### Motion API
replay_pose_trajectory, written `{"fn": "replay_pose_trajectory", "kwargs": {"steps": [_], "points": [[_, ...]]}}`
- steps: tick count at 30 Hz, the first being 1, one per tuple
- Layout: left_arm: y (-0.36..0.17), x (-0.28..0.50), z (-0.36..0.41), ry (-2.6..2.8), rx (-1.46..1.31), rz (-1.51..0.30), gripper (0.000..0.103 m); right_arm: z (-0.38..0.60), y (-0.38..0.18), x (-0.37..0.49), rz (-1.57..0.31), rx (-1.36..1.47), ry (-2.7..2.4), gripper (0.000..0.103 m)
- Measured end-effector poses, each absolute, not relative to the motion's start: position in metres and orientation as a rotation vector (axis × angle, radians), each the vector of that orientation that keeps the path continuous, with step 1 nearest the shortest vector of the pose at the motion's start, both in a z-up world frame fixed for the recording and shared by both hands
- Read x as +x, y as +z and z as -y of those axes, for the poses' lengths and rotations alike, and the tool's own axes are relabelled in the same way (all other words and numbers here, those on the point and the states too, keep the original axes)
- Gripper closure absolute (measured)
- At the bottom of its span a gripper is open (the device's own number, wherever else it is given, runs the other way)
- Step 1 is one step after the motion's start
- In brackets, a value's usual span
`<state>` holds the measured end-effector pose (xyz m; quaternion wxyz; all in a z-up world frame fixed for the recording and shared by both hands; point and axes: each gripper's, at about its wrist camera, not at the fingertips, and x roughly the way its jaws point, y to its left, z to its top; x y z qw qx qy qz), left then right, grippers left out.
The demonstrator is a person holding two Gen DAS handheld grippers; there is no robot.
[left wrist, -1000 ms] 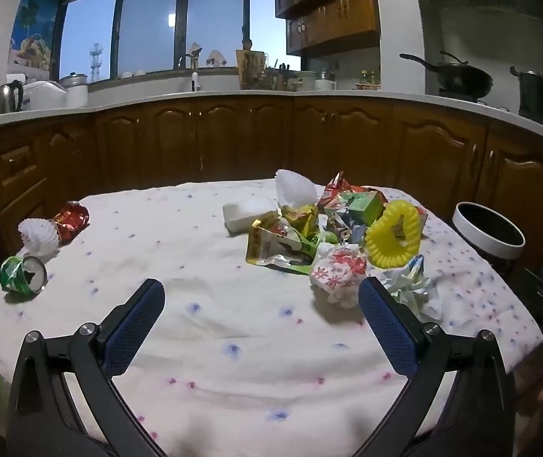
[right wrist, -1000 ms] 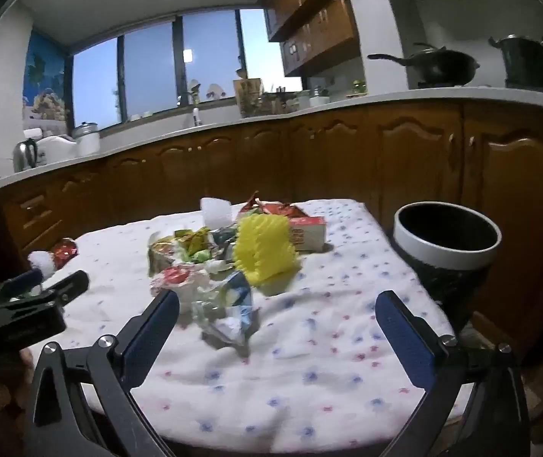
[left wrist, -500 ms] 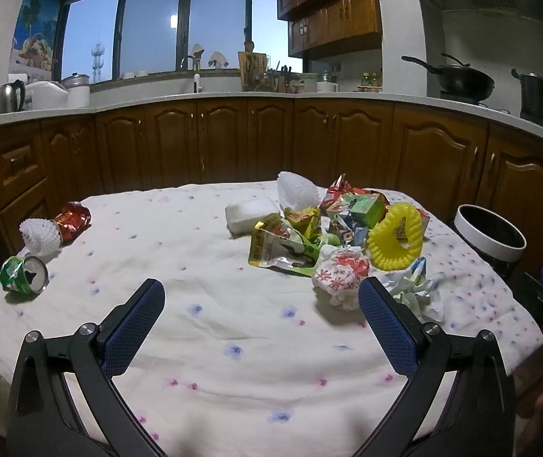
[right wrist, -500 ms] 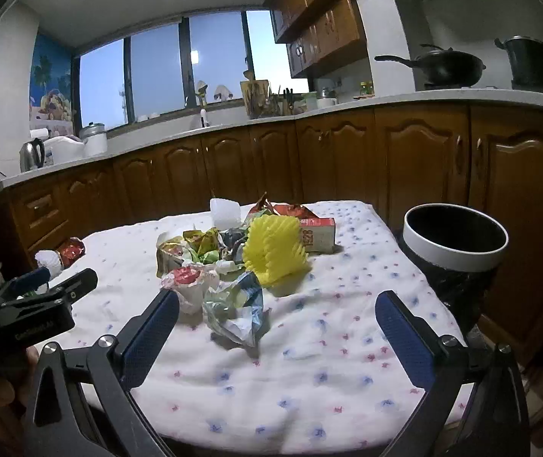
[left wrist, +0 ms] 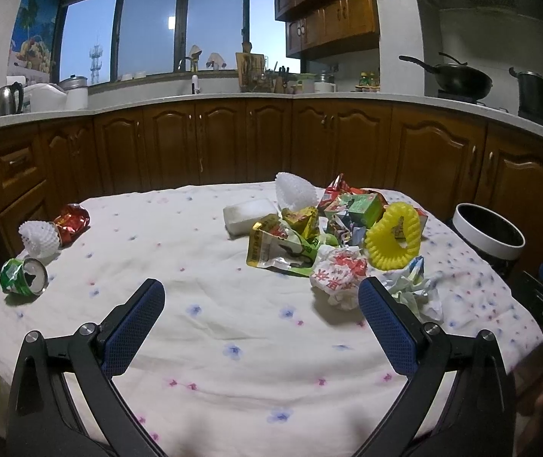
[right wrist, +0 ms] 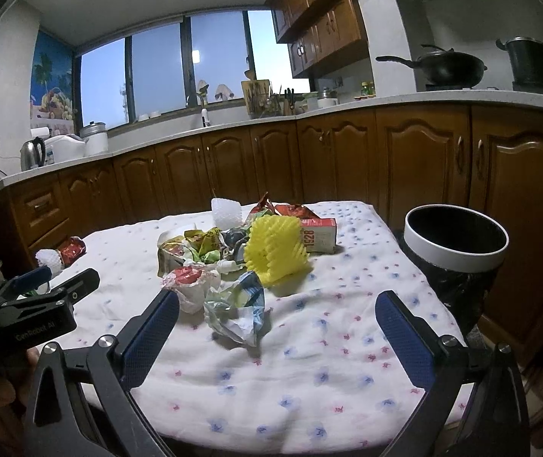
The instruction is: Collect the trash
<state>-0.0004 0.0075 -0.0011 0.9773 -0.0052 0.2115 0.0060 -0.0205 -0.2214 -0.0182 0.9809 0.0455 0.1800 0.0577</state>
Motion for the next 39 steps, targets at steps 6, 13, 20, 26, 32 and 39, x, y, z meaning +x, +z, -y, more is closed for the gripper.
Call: {"fn": "replay_pose_trajectory", "kwargs": {"steps": [6, 13, 20, 26, 32, 39], "points": [[0.0, -0.001, -0.008, 0.012, -0.011, -0.423, 0.0, 0.221, -0.018, -0.02, -0.362, 0.092, 0.116, 0.0], [0.0, -0.001, -0.008, 0.011, -0.012, -0.425, 0.0, 0.221, -0.018, -0.02, -0.362, 0.091, 0.117, 0.0], [0.001, -0.002, -0.007, 0.012, -0.012, -0.422, 0.0, 0.22, -0.018, -0.02, -0.361, 0.09, 0.117, 0.0], [0.0, -0.001, -0.006, 0.004, -0.008, -0.43, 0.0, 0.219, -0.017, -0.019, -0.362, 0.092, 0.121, 0.0], [0.0, 0.004, -0.01, -0.015, -0.027, -0.453, 0.0, 0.219, -0.019, -0.013, -0.382, 0.108, 0.13, 0.0], [-0.012, 0.026, -0.015, -0.059, -0.061, -0.555, 0.0, 0.222, -0.027, 0.004, -0.44, 0.149, 0.19, 0.0]]}}
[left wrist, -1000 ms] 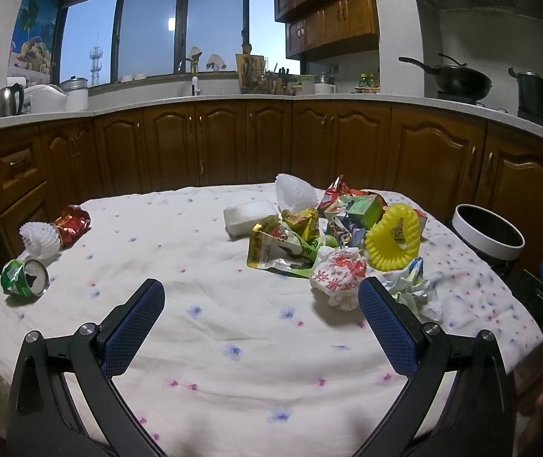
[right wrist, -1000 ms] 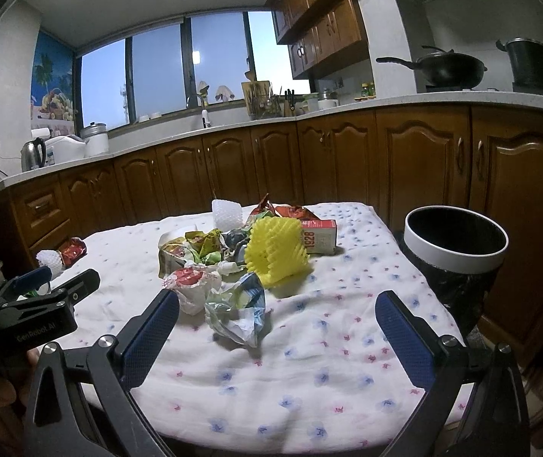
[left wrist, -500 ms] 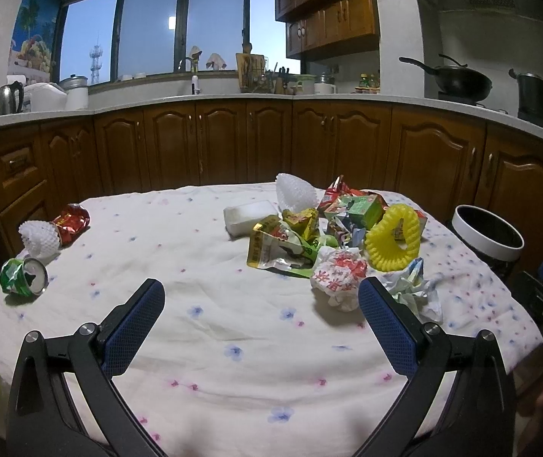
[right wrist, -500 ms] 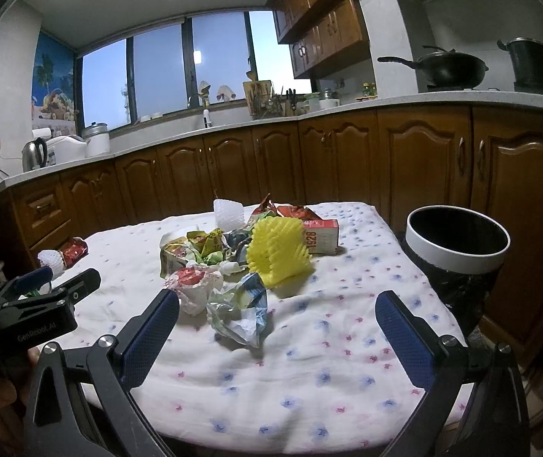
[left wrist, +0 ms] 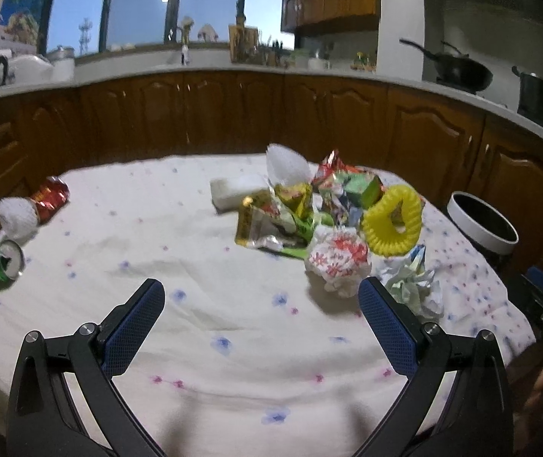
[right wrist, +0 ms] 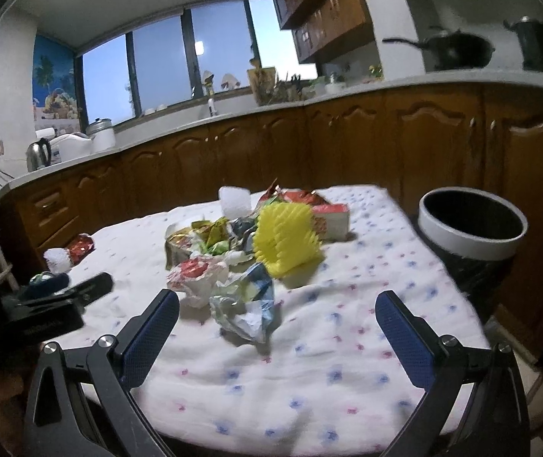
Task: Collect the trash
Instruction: 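Grasp the crumpled white-red paper with the left tool while the right tool grasps the blue-white wrapper, then carry both items over the bin and open both tools to drop them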
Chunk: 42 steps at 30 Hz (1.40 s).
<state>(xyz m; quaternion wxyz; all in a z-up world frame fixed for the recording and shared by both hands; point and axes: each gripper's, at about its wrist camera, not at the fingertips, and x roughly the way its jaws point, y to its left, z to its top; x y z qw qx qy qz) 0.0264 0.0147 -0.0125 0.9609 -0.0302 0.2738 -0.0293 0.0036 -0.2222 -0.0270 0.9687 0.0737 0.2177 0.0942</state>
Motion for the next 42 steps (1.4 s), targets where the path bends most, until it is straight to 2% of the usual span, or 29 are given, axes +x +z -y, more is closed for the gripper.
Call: {"fn": "replay_pose_trajectory", "kwargs": {"steps": [5, 7, 10, 13, 17, 19, 21, 22, 24, 27, 29, 30, 34, 35, 42], "points": [[-0.02, 0.047, -0.013, -0.132, -0.091, -0.638, 0.006, 0.221, -0.035, 0.027, -0.521, 0.196, 0.254, 0.004], [-0.019, 0.057, -0.01, -0.171, -0.103, -0.667, 0.01, 0.22, -0.038, 0.037, -0.555, 0.208, 0.278, 0.017], [-0.019, 0.071, -0.006, -0.224, -0.128, -0.702, 0.012, 0.218, -0.046, 0.054, -0.616, 0.246, 0.309, 0.03], [-0.019, 0.085, -0.001, -0.263, -0.143, -0.734, 0.02, 0.215, -0.055, 0.071, -0.673, 0.263, 0.323, 0.033], [-0.025, 0.107, 0.003, -0.32, -0.183, -0.796, 0.033, 0.215, -0.063, 0.088, -0.727, 0.291, 0.344, 0.035], [-0.03, 0.117, 0.007, -0.345, -0.18, -0.825, 0.038, 0.215, -0.066, 0.096, -0.753, 0.304, 0.358, 0.044], [-0.037, 0.125, 0.012, -0.362, -0.173, -0.856, 0.044, 0.216, -0.07, 0.102, -0.772, 0.328, 0.383, 0.044], [-0.041, 0.13, 0.014, -0.381, -0.178, -0.872, 0.047, 0.217, -0.074, 0.106, -0.788, 0.343, 0.396, 0.047], [-0.047, 0.136, 0.016, -0.417, -0.196, -0.898, 0.062, 0.217, -0.081, 0.111, -0.814, 0.375, 0.422, 0.057], [-0.05, 0.138, 0.019, -0.461, -0.219, -0.903, 0.074, 0.219, -0.082, 0.11, -0.81, 0.385, 0.435, 0.067], [-0.048, 0.136, 0.021, -0.477, -0.205, -0.89, 0.078, 0.221, -0.078, 0.107, -0.798, 0.385, 0.449, 0.073], [-0.048, 0.135, 0.023, -0.481, -0.197, -0.887, 0.08, 0.222, -0.076, 0.105, -0.792, 0.385, 0.457, 0.082], [-0.043, 0.129, 0.026, -0.499, -0.178, -0.876, 0.083, 0.225, -0.069, 0.098, -0.782, 0.375, 0.459, 0.088], [-0.041, 0.126, 0.026, -0.502, -0.176, -0.874, 0.083, 0.226, -0.066, 0.094, -0.773, 0.369, 0.457, 0.094], [-0.013, 0.109, 0.032, -0.536, -0.177, -0.818, 0.083, 0.254, -0.051, 0.075, -0.719, 0.389, 0.412, 0.095]]}}
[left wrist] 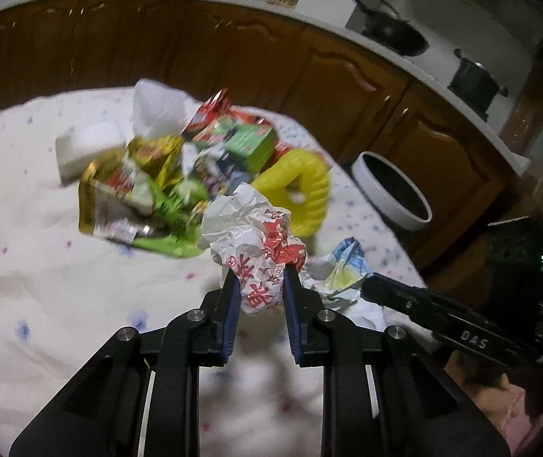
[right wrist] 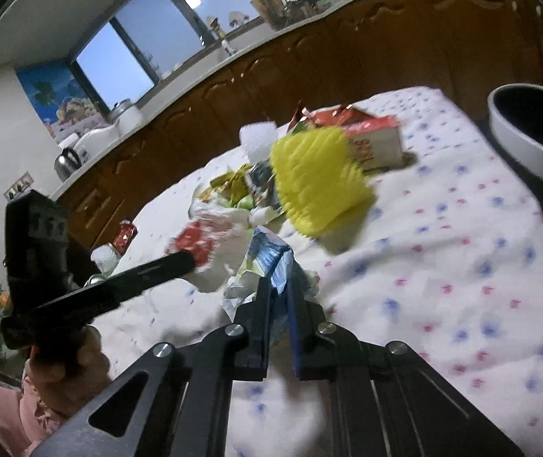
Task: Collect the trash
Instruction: 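Carry both items over the bin and open both tools to drop them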
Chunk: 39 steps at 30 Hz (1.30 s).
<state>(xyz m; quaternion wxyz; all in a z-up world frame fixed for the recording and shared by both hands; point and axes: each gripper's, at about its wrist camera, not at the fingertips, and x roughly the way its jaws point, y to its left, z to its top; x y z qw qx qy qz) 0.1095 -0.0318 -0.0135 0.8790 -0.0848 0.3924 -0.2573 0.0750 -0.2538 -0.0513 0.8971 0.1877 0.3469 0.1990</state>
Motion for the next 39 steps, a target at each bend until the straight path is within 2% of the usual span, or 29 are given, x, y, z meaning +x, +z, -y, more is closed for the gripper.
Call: {"fn": "replay_pose_trajectory", "kwargs": {"steps": [8, 26, 39], "points": [[0.016, 0.105, 0.073, -0.643, -0.112, -0.757, 0.083, 0.304, -0.028, 0.056, -0.63, 0.425, 0.304, 0.095], [0.018, 0.147, 0.194, -0.763, 0.037, -0.796, 0.083, 0.422, 0.004, 0.059, -0.489, 0.438, 0.02, 0.095], [0.033, 0.212, 0.306, -0.832, 0.142, -0.847, 0.083, 0.49, 0.004, 0.116, -0.565, 0.403, -0.106, 0.095]]}}
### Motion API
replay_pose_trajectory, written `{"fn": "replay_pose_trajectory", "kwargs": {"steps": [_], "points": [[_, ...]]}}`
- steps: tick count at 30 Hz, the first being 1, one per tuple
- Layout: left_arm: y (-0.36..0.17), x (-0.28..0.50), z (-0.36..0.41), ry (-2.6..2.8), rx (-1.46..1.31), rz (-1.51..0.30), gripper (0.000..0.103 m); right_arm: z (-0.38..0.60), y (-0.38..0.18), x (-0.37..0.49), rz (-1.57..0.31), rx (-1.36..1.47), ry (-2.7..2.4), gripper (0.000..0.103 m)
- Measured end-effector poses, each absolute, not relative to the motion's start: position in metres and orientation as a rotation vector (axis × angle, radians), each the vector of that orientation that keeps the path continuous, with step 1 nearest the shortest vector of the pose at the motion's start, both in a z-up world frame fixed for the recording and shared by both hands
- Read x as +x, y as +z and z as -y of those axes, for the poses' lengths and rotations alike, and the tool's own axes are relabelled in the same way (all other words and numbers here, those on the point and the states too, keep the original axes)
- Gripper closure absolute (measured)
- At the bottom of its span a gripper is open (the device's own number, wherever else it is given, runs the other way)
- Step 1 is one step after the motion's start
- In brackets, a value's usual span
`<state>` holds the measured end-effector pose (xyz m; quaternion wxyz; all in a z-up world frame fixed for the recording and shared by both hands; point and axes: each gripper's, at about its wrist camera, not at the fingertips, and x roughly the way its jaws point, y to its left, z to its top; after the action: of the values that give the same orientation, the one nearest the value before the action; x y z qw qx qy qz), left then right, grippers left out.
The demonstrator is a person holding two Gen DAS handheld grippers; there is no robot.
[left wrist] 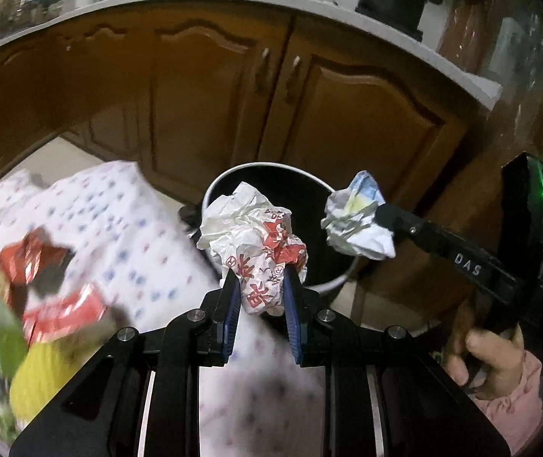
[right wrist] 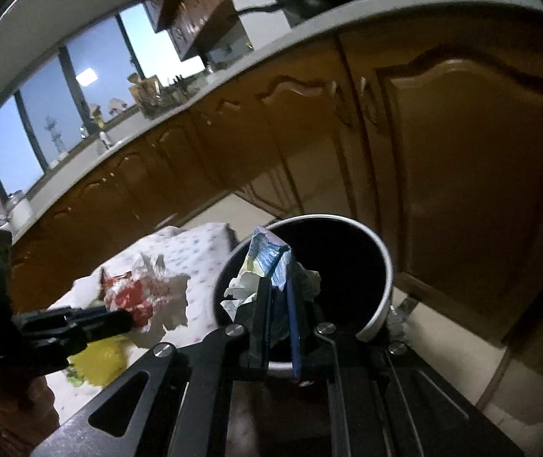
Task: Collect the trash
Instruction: 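Carry both items over the bin and open both tools to drop them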
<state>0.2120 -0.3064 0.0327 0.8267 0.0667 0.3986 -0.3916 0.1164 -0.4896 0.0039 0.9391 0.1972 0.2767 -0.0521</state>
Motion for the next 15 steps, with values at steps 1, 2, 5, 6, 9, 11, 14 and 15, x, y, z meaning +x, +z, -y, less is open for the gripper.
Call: {"fn": "replay_pose_trajectory", "kwargs": {"steps": [1, 2, 5, 6, 9, 11, 14, 15], "points": [[0.032, 0.217, 0.314, -0.824, 0.155, -0.851, 0.083, 0.493, 0.002, 0.12, -0.575, 0.404, -0.11, 0.095], [0.03, 0.222, 0.321, -0.825, 0.164, -0.864, 0.083, 0.497, 0.001, 0.124, -0.585, 0.401, -0.119, 0.095], [0.021, 0.24, 0.345, -0.83, 0.178, -0.909, 0.083, 0.506, -0.005, 0.133, -0.617, 0.398, -0.125, 0.095], [0.019, 0.244, 0.351, -0.829, 0.185, -0.919, 0.083, 0.508, -0.007, 0.137, -0.625, 0.395, -0.126, 0.095], [0.009, 0.252, 0.368, -0.855, 0.199, -0.966, 0.083, 0.513, -0.013, 0.149, -0.666, 0.391, -0.128, 0.095], [0.004, 0.255, 0.376, -0.858, 0.216, -0.981, 0.083, 0.513, -0.017, 0.155, -0.688, 0.375, -0.134, 0.095], [-0.001, 0.257, 0.381, -0.856, 0.235, -0.992, 0.083, 0.516, -0.021, 0.159, -0.705, 0.374, -0.138, 0.095], [-0.003, 0.257, 0.383, -0.853, 0.241, -0.996, 0.083, 0.517, -0.022, 0.16, -0.71, 0.372, -0.142, 0.094]]}}
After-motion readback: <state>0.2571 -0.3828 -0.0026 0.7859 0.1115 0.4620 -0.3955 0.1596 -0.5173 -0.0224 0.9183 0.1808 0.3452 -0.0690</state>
